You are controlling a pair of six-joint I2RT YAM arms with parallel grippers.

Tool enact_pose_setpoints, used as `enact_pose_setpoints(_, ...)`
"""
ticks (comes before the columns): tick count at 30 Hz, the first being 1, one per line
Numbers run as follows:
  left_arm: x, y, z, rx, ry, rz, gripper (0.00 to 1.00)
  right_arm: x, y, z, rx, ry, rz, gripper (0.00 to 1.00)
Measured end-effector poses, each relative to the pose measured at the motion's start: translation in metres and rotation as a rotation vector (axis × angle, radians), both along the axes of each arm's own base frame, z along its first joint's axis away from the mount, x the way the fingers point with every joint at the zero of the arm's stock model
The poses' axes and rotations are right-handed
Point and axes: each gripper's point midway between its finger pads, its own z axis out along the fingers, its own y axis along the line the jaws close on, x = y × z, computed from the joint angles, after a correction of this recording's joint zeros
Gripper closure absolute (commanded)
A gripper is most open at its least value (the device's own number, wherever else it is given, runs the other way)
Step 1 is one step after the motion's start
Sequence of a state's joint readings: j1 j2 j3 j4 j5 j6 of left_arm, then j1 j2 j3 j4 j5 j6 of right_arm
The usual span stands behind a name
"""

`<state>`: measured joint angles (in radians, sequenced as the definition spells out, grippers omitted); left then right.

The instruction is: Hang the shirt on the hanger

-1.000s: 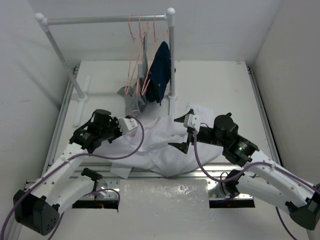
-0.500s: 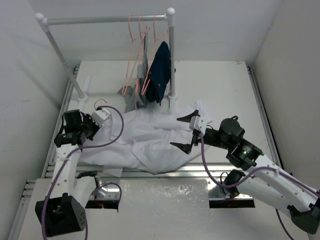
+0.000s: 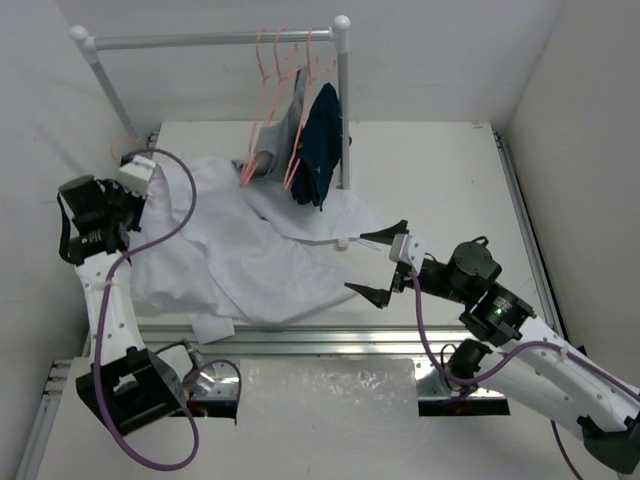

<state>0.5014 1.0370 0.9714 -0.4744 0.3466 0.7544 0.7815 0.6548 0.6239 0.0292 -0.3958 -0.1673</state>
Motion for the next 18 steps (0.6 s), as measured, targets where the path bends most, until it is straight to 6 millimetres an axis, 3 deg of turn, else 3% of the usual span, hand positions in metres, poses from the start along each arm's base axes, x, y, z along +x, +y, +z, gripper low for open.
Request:
enact_pose_setpoints(5, 0.016, 0.024, 0.058, 0.051, -0.086, 0.063, 1.00, -0.002, -0.003, 0.004, 0.014, -0.010, -0.003, 0.01)
enact_pose_setpoints(11, 0.020, 0.060, 0.118, 0.114, -0.153, 0.164, 1.00, -0.003, -0.003, 0.005, 0.016, -0.012, -0.003, 0.01)
enact_pose_setpoints(18, 0.018, 0.080, 0.171, 0.172, -0.216, 0.219, 1.00, -0.003, -0.004, 0.003, 0.016, -0.012, -0.007, 0.01)
